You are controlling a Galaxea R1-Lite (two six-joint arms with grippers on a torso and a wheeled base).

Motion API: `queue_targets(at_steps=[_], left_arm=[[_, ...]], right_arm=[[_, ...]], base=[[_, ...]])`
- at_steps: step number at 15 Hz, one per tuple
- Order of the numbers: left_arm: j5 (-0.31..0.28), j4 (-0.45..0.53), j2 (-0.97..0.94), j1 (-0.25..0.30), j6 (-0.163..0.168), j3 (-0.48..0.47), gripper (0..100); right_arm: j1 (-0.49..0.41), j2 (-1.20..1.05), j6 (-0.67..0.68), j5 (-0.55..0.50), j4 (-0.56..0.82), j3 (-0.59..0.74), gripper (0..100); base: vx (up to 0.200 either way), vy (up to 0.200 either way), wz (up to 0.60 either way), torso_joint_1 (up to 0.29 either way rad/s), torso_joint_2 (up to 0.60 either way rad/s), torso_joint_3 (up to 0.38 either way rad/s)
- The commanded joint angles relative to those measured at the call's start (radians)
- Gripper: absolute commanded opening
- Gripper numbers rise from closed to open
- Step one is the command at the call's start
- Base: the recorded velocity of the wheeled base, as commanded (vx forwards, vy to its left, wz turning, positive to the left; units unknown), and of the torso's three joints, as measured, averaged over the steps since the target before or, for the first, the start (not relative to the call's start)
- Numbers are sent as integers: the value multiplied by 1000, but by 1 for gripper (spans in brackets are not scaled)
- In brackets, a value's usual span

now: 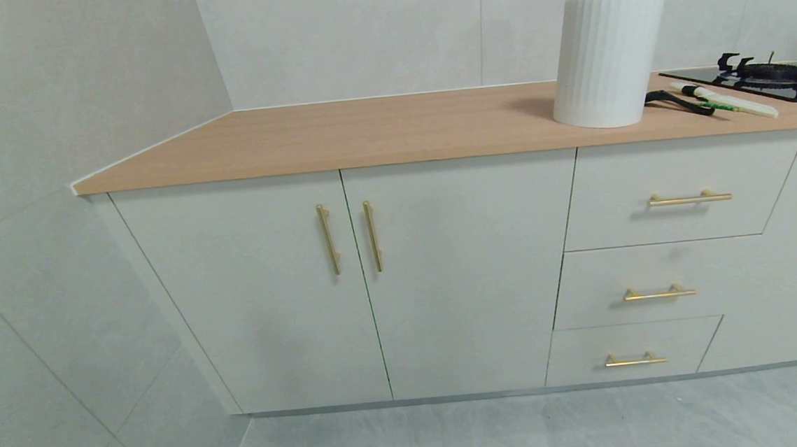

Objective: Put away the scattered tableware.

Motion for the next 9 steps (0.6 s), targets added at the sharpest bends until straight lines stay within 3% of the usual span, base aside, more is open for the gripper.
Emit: queue_targets(at_steps=[1, 9], left_arm=[[2, 1, 1, 0, -48, 0, 100], [2, 1, 1, 0, -49, 0, 100]], right_arm=[[0, 2, 0, 1, 0, 0, 100], [0, 4, 0, 2, 2, 0, 100]], base=[[0, 0, 0, 0, 0, 0], [0, 0, 0, 0, 0, 0]])
